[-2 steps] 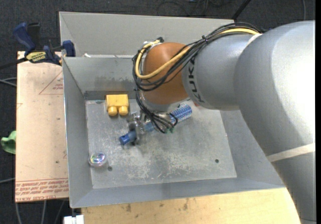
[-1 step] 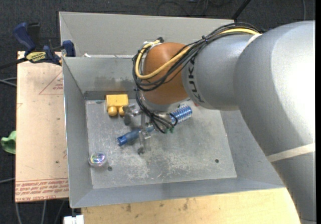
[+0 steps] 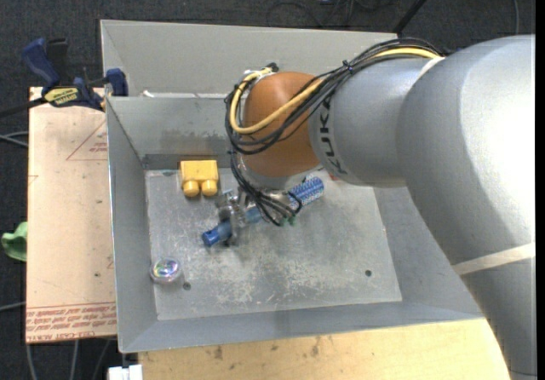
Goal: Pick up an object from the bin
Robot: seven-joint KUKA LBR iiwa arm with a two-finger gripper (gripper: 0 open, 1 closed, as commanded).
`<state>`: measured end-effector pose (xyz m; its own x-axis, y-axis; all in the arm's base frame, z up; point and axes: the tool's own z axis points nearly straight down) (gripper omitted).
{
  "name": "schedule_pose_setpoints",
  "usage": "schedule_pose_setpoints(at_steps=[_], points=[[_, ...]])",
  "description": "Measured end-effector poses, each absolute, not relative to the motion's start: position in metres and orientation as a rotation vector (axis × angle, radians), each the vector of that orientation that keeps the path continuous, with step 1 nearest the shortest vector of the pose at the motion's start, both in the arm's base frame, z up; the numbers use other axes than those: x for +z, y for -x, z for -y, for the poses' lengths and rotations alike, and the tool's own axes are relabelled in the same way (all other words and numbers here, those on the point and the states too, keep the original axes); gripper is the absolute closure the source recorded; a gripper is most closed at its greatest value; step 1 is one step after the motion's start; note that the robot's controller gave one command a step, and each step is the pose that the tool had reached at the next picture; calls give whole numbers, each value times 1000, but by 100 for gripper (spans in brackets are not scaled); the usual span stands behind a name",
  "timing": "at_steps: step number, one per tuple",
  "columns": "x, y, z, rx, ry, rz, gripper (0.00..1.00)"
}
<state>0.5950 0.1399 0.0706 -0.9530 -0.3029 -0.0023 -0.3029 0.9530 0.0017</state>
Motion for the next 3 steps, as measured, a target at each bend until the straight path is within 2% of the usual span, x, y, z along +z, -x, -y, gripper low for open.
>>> schedule_pose_setpoints(at_steps=[1, 2, 3], points=[[247, -600, -151, 3, 521, -3085, 100], [188, -609, -140, -1, -206, -3138, 100], [189, -610, -141, 0, -202, -3135, 0]])
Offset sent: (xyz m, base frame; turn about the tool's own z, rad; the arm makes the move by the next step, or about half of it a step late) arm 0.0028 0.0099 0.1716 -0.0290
